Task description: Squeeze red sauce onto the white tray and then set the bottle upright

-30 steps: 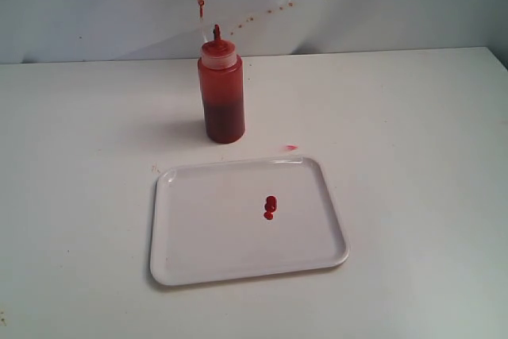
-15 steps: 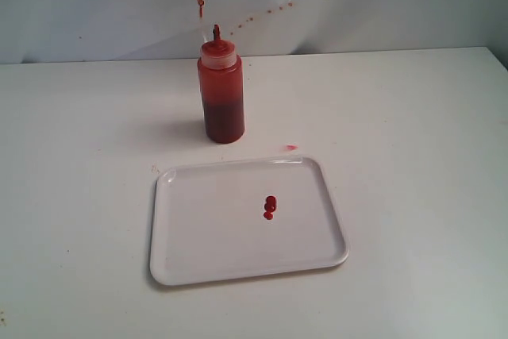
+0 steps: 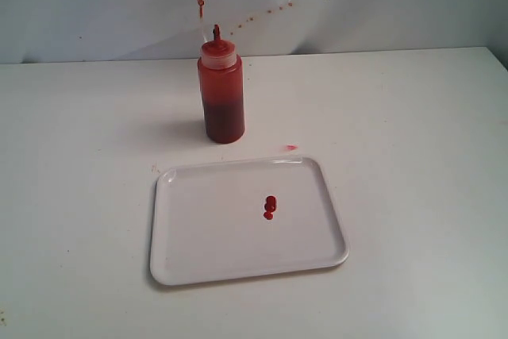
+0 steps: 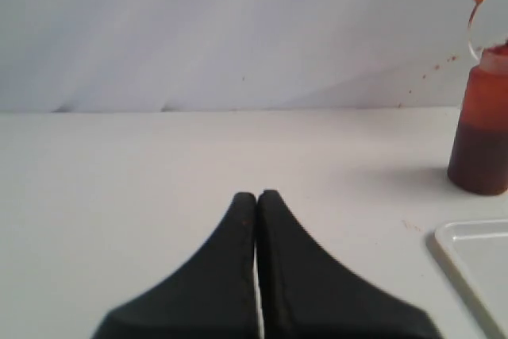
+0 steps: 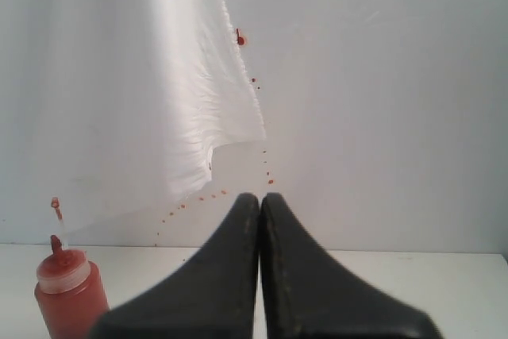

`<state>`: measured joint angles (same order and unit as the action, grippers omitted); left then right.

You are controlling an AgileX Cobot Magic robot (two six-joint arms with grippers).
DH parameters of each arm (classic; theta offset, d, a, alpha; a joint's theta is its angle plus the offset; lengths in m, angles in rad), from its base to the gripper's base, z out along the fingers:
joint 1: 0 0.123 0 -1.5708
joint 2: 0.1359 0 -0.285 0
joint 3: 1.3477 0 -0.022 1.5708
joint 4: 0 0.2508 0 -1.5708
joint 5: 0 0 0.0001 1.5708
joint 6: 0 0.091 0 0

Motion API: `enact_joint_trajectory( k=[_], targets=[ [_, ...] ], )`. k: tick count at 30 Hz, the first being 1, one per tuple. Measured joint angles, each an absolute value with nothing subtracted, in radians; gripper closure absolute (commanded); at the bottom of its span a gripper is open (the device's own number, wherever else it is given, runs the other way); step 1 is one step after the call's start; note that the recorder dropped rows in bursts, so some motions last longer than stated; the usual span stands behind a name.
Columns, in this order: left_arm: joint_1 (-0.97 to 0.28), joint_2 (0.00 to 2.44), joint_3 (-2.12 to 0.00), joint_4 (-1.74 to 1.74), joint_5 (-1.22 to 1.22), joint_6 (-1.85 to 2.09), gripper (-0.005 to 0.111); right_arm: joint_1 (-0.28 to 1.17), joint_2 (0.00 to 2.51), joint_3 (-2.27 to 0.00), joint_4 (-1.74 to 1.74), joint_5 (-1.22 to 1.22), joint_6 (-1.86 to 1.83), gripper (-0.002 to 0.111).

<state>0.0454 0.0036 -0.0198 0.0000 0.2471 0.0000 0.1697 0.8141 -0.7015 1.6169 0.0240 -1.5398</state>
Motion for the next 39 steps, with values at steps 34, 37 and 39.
enact_joint_trajectory(
  k=[34,37,39],
  targets=[
    [0.012,0.004,-0.004,0.037,0.362,-0.011,0.107,0.170,0.814,-0.701,1.617,0.024,-1.538,0.108],
    [0.012,0.004,-0.004,0.037,0.362,-0.011,0.107,0.170,0.814,-0.701,1.617,0.024,-1.538,0.108],
    [0.012,0.004,-0.004,0.037,0.362,-0.011,0.107,0.170,0.814,-0.701,1.617,0.024,-1.538,0.108]
  ],
)
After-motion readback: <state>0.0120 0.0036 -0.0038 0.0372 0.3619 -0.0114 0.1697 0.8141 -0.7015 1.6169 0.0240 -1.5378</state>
